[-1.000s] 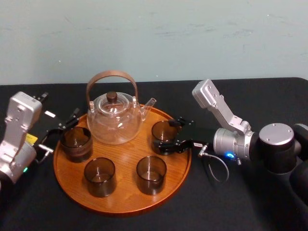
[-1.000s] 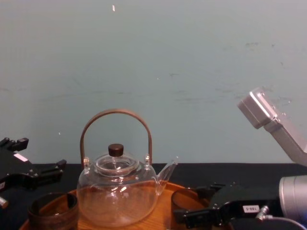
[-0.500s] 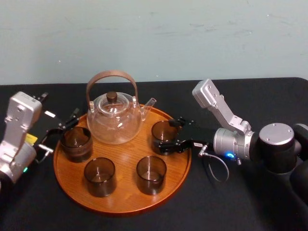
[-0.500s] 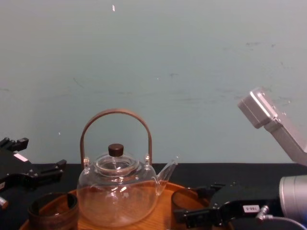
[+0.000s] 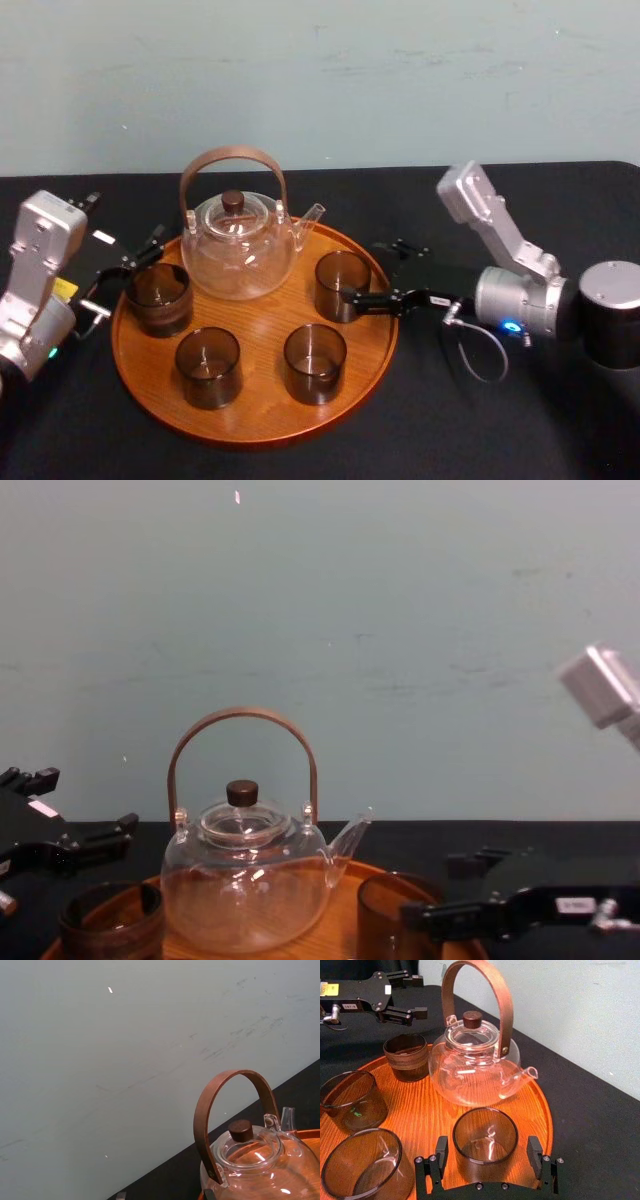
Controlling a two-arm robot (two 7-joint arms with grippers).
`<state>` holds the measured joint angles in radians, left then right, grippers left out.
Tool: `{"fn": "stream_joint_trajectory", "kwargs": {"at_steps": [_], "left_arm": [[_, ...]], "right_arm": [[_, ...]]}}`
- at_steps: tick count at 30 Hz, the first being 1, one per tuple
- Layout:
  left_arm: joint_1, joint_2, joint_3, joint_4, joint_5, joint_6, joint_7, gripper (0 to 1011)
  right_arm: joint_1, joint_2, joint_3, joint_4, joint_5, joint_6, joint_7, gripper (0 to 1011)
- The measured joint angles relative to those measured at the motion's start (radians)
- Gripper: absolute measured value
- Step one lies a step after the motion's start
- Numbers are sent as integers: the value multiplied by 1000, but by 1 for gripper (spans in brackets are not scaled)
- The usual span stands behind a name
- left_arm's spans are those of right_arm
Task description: Pick up the glass from the table and place it on the tray.
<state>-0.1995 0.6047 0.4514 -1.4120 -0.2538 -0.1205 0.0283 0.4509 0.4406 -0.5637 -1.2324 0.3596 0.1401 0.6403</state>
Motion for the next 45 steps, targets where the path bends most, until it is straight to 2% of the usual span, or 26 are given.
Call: {"fn": "stream_joint_trajectory", "kwargs": {"at_steps": [7,8,10,17,24,31,36,45], "left_arm": [[0,0,0,0,0,0,0,1002],[0,0,0,0,0,0,0,1001],[0,0,0,0,0,0,0,1001],[0,0,0,0,0,0,0,1002],[0,0,0,0,0,0,0,1001],[0,0,0,0,0,0,0,1001],[0,0,0,0,0,0,0,1001],[0,0,0,0,0,0,0,1001]], "right_arm": [[-64,64,38,-90,36,3,-17,1002],[-64,64,38,-90,36,3,-17,1002],[-93,91,57,-122,53,2,-22,1002],[-156,151,103,-187,94,-13,-32,1002],[-213,186,161,-229,134,-32,-71,1002],[-248,171,213,-241,155,-40,-148,1002],[-269,128,259,-235,162,-41,-239,1002],[-297,59,296,-208,104,-102,-357,1002]]}}
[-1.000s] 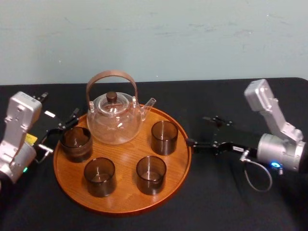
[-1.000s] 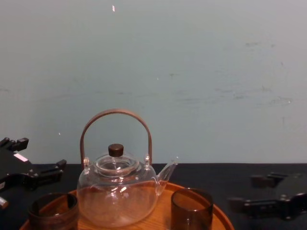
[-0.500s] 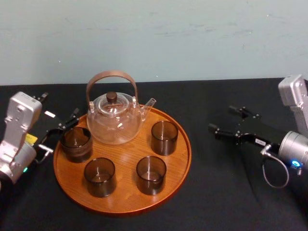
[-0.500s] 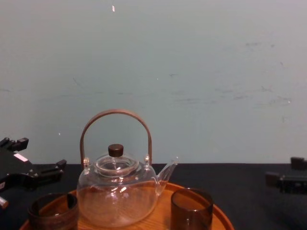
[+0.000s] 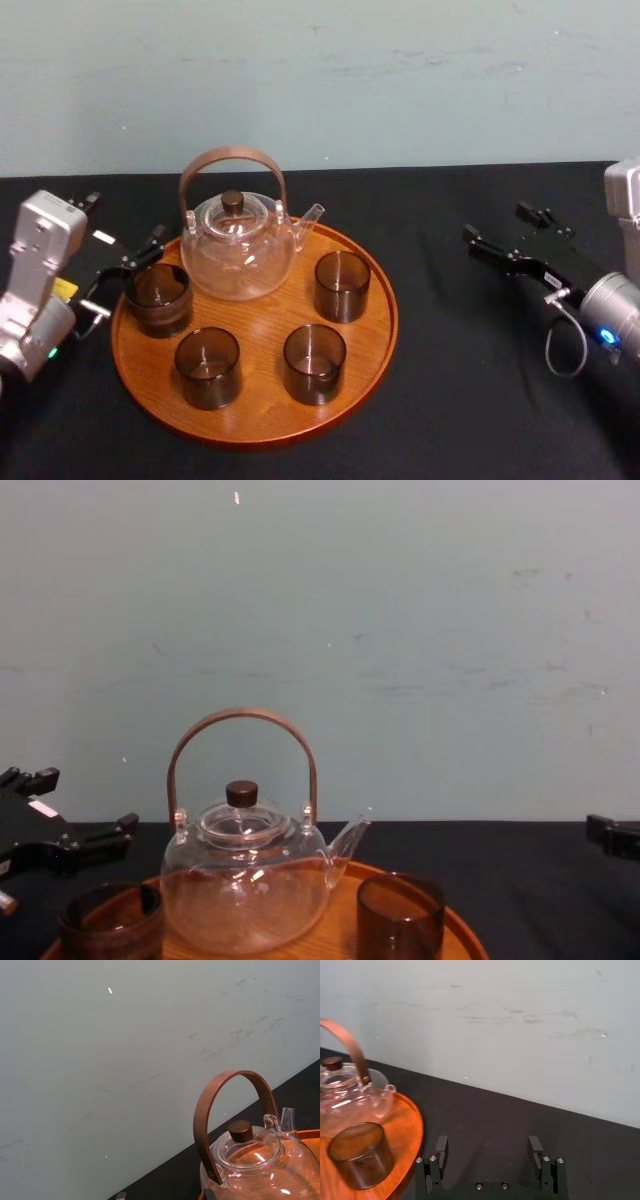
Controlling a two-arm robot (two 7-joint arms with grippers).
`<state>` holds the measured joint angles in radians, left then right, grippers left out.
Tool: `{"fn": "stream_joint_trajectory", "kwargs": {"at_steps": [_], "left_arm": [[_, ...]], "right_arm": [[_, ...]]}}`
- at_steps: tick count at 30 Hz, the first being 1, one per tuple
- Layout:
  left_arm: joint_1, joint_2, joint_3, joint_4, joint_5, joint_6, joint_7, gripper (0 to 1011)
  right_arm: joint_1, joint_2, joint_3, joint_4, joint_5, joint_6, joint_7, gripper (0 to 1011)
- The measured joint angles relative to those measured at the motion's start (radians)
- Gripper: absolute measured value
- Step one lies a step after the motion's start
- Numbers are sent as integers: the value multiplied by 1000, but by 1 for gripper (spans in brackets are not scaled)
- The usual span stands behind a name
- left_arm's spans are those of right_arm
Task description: Pick up the glass from the table and place it on the tray.
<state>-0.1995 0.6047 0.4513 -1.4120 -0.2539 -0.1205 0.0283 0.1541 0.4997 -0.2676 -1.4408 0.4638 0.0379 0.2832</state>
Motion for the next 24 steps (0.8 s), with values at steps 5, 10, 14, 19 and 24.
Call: {"fn": "stream_joint_trajectory", "kwargs": {"at_steps": [5,10,14,19,24], "left_arm": [[0,0,0,0,0,0,0,1001],[0,0,0,0,0,0,0,1001],[0,0,0,0,0,0,0,1001],[0,0,0,0,0,0,0,1001],[0,0,0,0,0,0,0,1001]], "right_arm": [[-11,-33,11,24,-24,-29,-29,1002],[-12,-53,18,47,-39,-38,-39,1002],[-12,-67,25,62,-47,-38,-41,1003],[-12,-81,33,72,-59,-31,-44,1002],[-12,-80,33,71,-58,-31,-44,1002]]}}
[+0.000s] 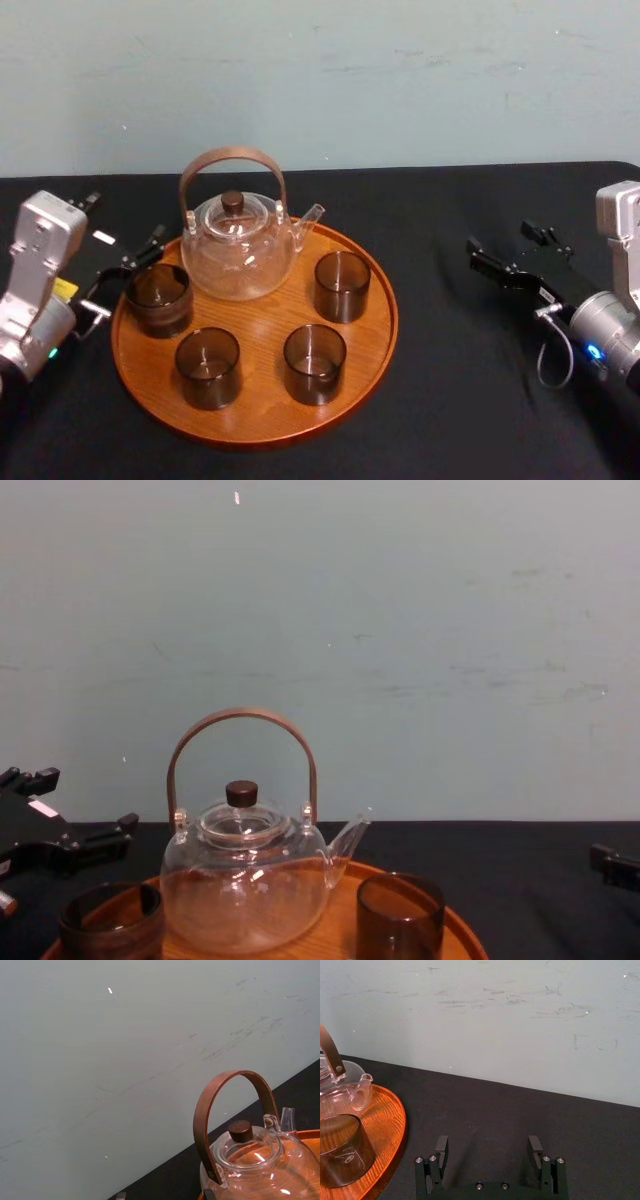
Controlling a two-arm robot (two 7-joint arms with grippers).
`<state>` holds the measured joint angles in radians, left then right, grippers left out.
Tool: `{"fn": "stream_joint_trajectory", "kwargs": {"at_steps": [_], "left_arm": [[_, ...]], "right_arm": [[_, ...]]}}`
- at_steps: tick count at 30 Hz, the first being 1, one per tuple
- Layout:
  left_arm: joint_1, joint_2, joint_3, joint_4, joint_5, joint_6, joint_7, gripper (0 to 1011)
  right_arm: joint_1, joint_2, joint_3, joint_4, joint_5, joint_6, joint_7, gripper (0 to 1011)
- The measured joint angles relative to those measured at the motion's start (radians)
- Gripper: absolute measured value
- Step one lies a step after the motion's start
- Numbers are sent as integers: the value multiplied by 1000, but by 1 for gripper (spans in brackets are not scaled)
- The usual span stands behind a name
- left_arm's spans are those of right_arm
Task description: Pick up the glass from the table and place it on the tray.
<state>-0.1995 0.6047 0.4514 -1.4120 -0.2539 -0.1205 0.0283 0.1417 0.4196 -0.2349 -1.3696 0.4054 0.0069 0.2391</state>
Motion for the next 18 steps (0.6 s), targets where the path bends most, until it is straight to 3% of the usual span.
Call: {"fn": "stream_joint_trajectory", "kwargs": {"at_steps": [18], "left_arm": [[0,0,0,0,0,0,0,1001]], "right_arm": [[0,4,-3,-3,3,0,1,1002]]}}
